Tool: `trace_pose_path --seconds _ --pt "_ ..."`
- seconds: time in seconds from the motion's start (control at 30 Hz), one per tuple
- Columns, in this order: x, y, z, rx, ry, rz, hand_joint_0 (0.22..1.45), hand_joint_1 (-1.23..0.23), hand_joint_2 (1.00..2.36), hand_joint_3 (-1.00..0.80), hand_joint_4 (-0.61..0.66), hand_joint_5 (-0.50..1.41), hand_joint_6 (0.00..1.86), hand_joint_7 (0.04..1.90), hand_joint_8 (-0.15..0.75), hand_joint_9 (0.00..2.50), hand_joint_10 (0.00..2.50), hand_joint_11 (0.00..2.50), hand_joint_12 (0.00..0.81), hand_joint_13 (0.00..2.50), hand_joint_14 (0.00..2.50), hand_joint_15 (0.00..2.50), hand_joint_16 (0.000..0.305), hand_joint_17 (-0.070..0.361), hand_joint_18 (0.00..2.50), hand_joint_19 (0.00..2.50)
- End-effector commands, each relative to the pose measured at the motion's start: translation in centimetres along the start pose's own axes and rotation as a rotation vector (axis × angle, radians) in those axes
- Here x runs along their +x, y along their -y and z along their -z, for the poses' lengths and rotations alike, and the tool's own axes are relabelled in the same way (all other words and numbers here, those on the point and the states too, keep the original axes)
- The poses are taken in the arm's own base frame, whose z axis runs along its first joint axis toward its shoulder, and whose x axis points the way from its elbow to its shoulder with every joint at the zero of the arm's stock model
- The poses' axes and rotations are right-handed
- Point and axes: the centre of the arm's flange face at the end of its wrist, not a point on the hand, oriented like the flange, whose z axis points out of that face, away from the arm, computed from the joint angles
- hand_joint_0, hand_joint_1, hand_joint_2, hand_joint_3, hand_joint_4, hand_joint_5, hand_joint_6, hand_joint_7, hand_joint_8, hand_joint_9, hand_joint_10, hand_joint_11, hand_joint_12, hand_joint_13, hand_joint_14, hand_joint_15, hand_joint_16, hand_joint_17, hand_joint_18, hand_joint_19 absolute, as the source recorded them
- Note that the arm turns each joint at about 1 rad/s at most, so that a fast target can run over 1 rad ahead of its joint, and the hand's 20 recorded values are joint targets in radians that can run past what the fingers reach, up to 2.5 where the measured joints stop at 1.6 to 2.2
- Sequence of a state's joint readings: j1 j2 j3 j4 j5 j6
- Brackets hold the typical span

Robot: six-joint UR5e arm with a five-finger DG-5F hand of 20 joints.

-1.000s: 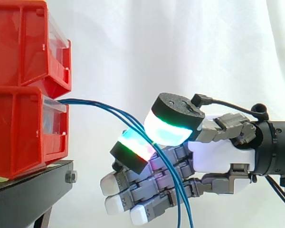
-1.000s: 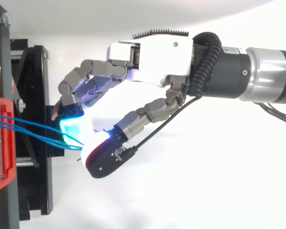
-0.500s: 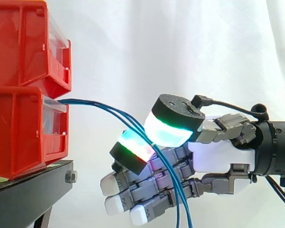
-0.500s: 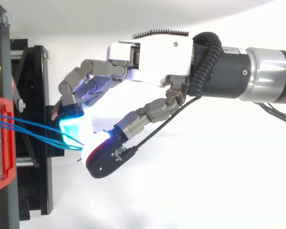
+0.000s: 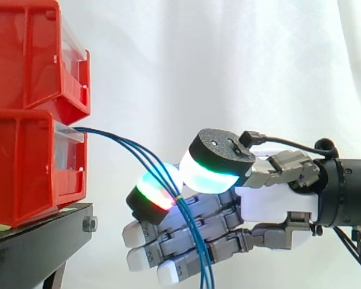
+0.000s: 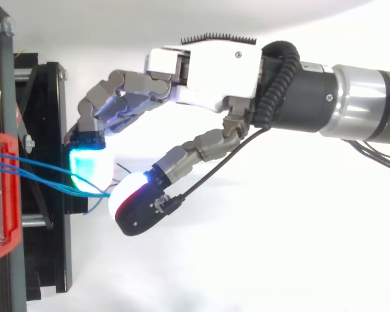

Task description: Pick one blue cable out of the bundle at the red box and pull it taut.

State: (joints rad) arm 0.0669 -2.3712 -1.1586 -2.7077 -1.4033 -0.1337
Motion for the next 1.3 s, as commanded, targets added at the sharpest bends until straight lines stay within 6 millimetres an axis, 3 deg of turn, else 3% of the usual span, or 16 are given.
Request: trace_pose_path --seconds 0.0,0.2,0.37,0.63,1.27 --pt "0.6 0.7 -0.3 -0.018 0.003 -0.001 0.54 -0.85 1.0 -0.5 0.08 -0.2 0.88 0.83 0.263 0.54 0.01 0.36 0.374 0.48 0.01 0.22 0.053 0.12 0.52 0.26" --pt "1.3 0.7 -0.6 -0.038 0.015 -0.001 0.52 -0.8 1.0 -0.5 0.09 -0.19 0.85 0.82 0.284 0.55 0.01 0.35 0.383 0.48 0.01 0.23 0.055 0.123 0.51 0.28" --pt "2.3 2.6 -0.8 -0.026 0.009 -0.004 0.51 -0.77 1.0 -0.5 0.13 -0.17 0.79 0.8 0.294 0.55 0.01 0.36 0.387 0.48 0.01 0.24 0.056 0.126 0.5 0.29" --pt "3.5 3.5 -1.1 -0.054 0.005 -0.012 0.52 -0.75 1.0 -0.5 0.15 -0.15 0.72 0.88 0.302 0.58 0.01 0.35 0.387 0.48 0.01 0.24 0.056 0.126 0.5 0.29" --pt "2.4 3.8 -0.9 -0.052 -0.036 -0.026 0.53 -0.62 1.0 -0.46 0.14 -0.11 0.64 1.03 0.312 0.64 0.01 0.35 0.38 0.51 0.01 0.26 0.056 0.125 0.5 0.33"
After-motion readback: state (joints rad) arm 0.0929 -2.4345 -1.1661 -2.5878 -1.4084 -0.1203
